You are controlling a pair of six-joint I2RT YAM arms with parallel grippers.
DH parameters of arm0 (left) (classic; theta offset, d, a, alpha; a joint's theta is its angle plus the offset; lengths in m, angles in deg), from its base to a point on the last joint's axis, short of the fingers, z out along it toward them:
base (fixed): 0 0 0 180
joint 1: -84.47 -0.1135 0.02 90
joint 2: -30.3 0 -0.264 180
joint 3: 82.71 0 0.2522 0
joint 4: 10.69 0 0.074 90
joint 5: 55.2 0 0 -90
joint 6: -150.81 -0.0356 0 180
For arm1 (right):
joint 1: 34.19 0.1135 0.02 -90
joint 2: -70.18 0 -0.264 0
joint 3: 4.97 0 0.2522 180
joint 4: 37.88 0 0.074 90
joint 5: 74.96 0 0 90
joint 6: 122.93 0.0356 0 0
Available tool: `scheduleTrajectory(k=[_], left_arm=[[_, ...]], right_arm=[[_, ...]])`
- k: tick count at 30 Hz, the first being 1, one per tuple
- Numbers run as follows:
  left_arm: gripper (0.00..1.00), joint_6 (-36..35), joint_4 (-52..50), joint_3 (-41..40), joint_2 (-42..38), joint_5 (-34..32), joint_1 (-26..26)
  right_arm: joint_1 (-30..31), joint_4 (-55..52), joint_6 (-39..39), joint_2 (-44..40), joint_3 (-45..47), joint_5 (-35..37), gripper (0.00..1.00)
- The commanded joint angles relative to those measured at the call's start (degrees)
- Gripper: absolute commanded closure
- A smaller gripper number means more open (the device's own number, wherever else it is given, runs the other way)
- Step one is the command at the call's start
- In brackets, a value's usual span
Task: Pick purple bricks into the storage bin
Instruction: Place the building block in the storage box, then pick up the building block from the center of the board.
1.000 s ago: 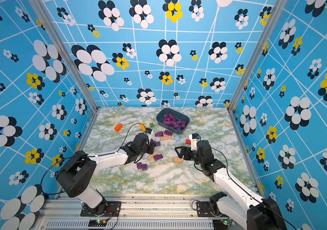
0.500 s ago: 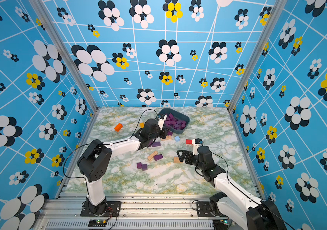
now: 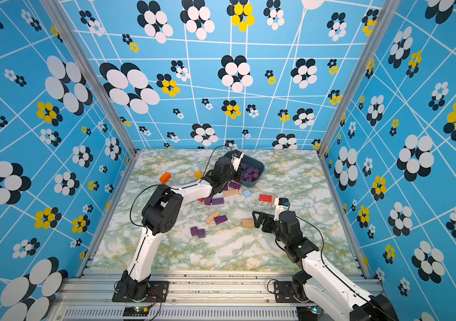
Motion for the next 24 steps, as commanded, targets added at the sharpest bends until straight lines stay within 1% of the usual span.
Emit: scheduleTrajectory(k=[1, 2, 3, 7, 10, 14, 16, 18, 19, 22, 24], left_arm=[[0.22, -2.25, 0.12, 3.97, 1.96, -1.62, -0.77], [0.04, -2.58, 0.12, 4.48, 2.12, -2.12, -0.76], [0.01, -2.87, 0.0, 4.63, 2.02, -2.93, -0.63], [0.01, -3.19, -1.22, 2.35, -1.26, -6.88, -0.46], [0.01, -3.14, -0.24, -3.44, -7.04, -7.82, -0.11], [0.01, -2.99, 1.66, -14.46, -16.88, -9.87, 1.14], [0.01, -1.68, 1.93, -20.05, -22.04, -11.67, 1.81], [0.01, 0.62, 2.5, -26.32, -27.13, -12.64, 2.42], [0.01, 1.66, 2.57, -29.02, -29.15, -12.65, 2.64], [0.01, 4.33, 1.29, -37.33, -36.08, -12.97, 3.37], [0.01, 4.75, -0.2, -42.77, -41.48, -13.84, 4.24]], right_arm=[[0.31, -0.7, -0.27, -1.41, 1.0, 2.63, 0.01], [0.24, -0.96, -0.37, -1.69, 1.2, 2.61, 0.01], [0.25, -1.51, -0.41, -1.87, 1.29, 2.78, 0.01], [-0.06, -7.75, -2.84, -3.06, -0.09, 4.75, 0.01], [-0.67, -11.31, -3.1, -4.54, -0.66, 6.0, 0.01], [-1.71, -12.97, -2.96, -4.87, -1.37, 3.43, 0.01], [-2.45, -14.16, -2.62, -3.9, -2.38, 5.05, 0.01], [-3.67, -16.36, -3.01, -2.6, -4.45, 6.99, 0.01], [-4.17, -17.15, -3.67, -1.91, -5.78, 6.87, 0.01], [-4.46, -17.68, -5.96, 0.56, -9.53, 4.87, 0.01], [-4.46, -17.46, -5.56, 2.71, -11.36, 3.96, 0.01]])
